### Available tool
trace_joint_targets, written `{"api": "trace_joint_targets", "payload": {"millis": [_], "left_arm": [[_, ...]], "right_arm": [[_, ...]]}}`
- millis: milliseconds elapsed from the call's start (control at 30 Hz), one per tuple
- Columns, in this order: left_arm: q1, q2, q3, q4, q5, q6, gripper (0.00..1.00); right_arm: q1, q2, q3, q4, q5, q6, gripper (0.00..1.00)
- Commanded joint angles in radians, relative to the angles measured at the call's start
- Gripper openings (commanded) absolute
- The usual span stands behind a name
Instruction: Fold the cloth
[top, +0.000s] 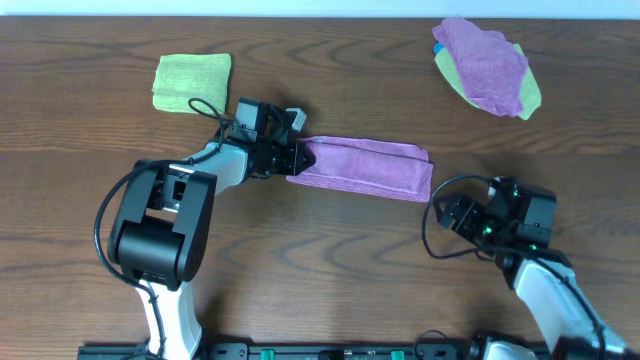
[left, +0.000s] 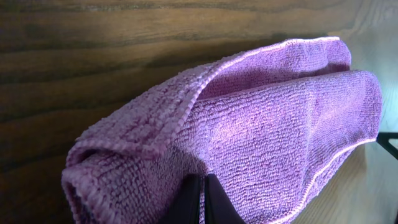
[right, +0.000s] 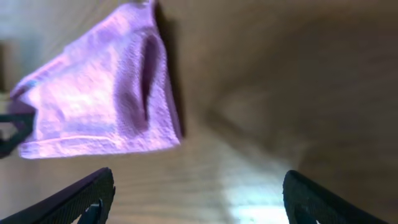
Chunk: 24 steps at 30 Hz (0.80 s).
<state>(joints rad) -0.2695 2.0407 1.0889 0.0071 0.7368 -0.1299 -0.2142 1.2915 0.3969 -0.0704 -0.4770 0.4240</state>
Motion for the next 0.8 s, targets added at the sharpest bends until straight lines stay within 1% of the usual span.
{"api": "trace_joint_targets", "payload": {"millis": [0,133,333,467,533,633,767], "left_arm": [[-0.001,0.016,0.014,0.001,0.011,0.011,0.06],[-0.001,0.016,0.014,0.001,0.011,0.019,0.06],[-0.001,0.016,0.014,0.002,-0.009,0.019,0.06],[-0.002,0.016,0.014,0.005,-0.008,0.018,0.06],[-0.002,0.016,0.014,0.006,-0.008,0.018,0.06],[-0.002,0.016,0.014,0.008,-0.008,0.018,0.06],[-0.002,0.016,0.014,0.01,-0.008,0.017,0.06]], "right_arm": [[-0.007,0.084,0.003,0.07,-0.103,0.05,0.88],[-0.007,0.205,0.003,0.182,-0.175,0.089,0.88],[-0.007,0.354,0.004,0.297,-0.252,0.147,0.89],[0.001,0.405,0.004,0.293,-0.311,0.167,0.89],[0.016,0.409,0.004,0.263,-0.307,0.166,0.9],[0.042,0.409,0.004,0.238,-0.253,0.166,0.9],[0.074,0.41,0.005,0.254,-0.176,0.161,0.88]]}}
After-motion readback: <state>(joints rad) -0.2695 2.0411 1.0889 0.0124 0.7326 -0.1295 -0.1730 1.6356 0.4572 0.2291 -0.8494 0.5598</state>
